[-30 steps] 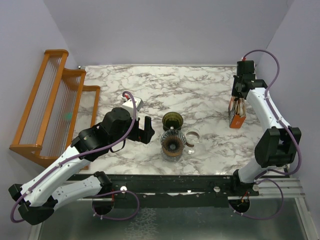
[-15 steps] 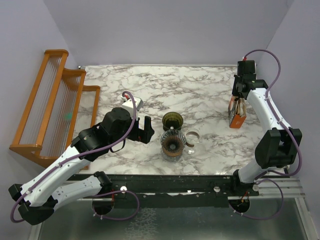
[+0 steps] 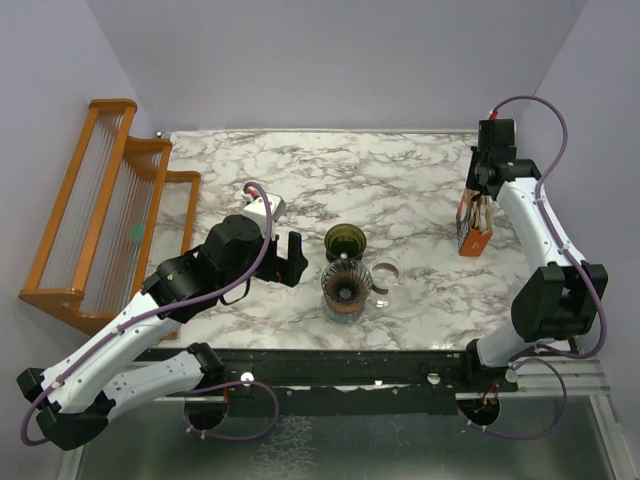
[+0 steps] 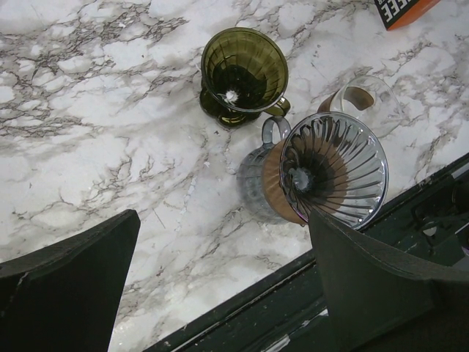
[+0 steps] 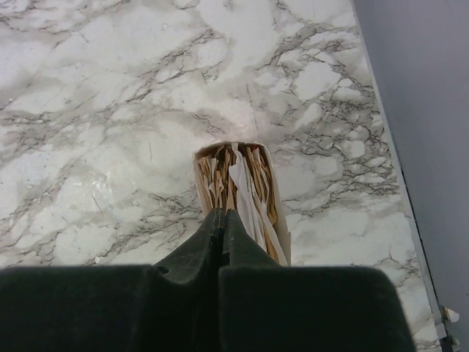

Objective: Place the coffee filter in the dripper

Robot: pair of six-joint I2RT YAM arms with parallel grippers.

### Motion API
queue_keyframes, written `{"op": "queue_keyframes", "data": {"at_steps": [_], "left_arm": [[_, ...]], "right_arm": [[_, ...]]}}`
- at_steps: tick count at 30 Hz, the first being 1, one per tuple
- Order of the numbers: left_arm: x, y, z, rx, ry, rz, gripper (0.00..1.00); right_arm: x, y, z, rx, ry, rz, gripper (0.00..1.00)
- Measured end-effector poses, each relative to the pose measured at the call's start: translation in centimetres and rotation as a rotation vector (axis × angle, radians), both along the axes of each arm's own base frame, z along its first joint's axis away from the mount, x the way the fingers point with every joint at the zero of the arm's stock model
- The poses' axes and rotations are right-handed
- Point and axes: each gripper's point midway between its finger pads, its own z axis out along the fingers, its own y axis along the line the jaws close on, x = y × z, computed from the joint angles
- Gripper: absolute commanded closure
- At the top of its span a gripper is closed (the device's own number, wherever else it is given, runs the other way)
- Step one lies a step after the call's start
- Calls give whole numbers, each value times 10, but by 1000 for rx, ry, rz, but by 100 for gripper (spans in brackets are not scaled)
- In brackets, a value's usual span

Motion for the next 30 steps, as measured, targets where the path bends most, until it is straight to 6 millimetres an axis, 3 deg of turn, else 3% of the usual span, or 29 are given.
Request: {"op": "queue_keyframes", "data": {"at_steps": [8, 19, 30], "left_arm": [[0, 0, 0, 2, -1, 1, 1], [1, 1, 0, 3, -3, 4, 1], [4, 2, -3, 17, -3, 19, 1]], "right_arm": [[-1, 0, 30, 5, -78, -1, 100], [-6, 2, 47, 28, -125, 2, 99], [-7, 32, 121, 160, -312, 119, 99]]}}
